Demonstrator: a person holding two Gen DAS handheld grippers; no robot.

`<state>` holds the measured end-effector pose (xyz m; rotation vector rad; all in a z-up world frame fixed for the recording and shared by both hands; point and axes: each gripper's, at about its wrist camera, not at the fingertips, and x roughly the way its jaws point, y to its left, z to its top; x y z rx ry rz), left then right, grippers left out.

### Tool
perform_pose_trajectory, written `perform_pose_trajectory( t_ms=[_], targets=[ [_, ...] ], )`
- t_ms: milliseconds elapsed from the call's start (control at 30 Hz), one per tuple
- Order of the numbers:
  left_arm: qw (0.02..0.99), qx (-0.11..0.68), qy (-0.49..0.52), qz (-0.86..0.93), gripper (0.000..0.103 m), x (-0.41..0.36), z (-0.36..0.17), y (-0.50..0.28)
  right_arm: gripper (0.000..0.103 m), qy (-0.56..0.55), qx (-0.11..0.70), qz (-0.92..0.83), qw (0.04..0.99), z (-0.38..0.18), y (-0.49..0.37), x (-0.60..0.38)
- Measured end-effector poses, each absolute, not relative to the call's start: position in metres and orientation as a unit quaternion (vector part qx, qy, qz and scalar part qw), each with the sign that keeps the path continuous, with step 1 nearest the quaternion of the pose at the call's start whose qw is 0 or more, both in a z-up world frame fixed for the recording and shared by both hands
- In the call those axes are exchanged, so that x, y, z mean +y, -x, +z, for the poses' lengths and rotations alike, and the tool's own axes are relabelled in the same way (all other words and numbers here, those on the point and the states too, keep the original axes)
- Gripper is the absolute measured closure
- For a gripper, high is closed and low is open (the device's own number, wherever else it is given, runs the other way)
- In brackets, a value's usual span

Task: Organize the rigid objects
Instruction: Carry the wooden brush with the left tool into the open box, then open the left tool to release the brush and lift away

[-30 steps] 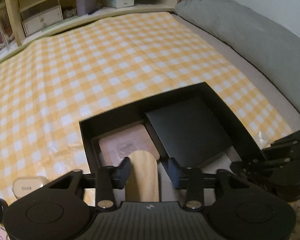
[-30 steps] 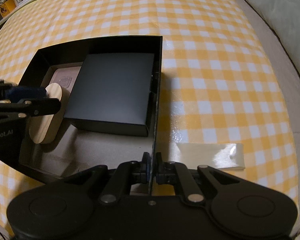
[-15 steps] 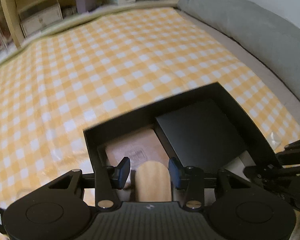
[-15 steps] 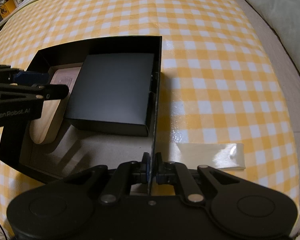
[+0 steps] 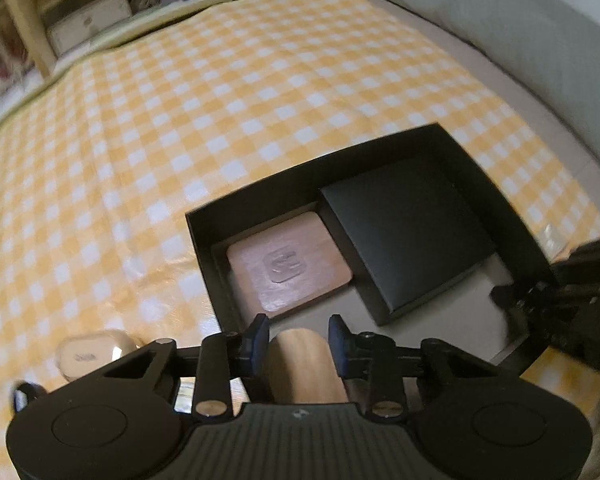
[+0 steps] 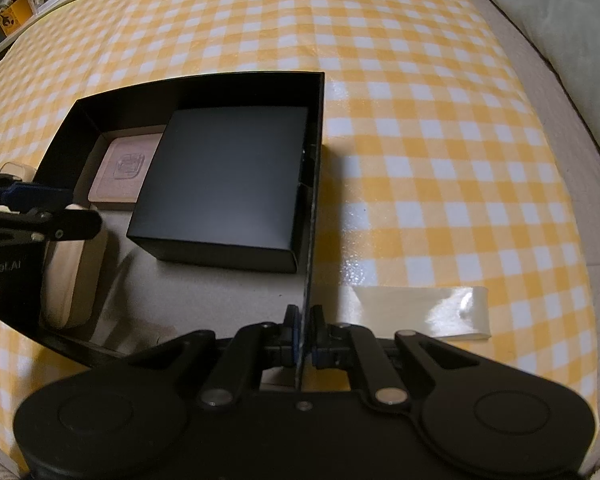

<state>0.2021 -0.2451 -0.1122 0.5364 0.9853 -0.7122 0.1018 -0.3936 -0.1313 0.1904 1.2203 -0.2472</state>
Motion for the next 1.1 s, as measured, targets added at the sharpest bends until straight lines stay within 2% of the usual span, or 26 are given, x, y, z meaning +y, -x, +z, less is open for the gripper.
perform_pose_trajectory(
  t_ms=[67, 267, 467, 600, 733, 1100],
  targets=[
    [0.795, 0.444, -0.26, -0.321, 0.068, -0.245, -0.11, -0.2, 0.097, -0.089, 0.571, -0.116, 0.808, -0.131, -0.102, -0.394],
    [0.787, 0.477, -0.206, -0.332, 0.06, -0.234, -0.099, -0.205, 0.097, -0.088, 0.571, -0.116, 0.808, -0.131, -0.101, -0.392],
    [0.778, 0.48, -0.196, -0.353, 0.044, -0.226, -0.088, -0.188, 0.097, -0.09, 0.57, -0.116, 0.808, -0.131, -0.102, -0.392],
    [0.779, 0.472, -0.196, -0.363, 0.024, -0.221, -0.077, -0.173, 0.097, -0.089, 0.571, -0.116, 0.808, -0.131, -0.101, -0.392],
    [0.781, 0.465, -0.191, -0.371, 0.014, -0.215, -0.066, -0.161, 0.097, -0.087, 0.571, -0.116, 0.808, -0.131, -0.101, -0.392],
    [0.787, 0.449, -0.178, -0.384, 0.0, -0.196, -0.046, -0.135, 0.097, -0.087, 0.571, -0.117, 0.808, -0.131, -0.102, -0.392]
  ],
)
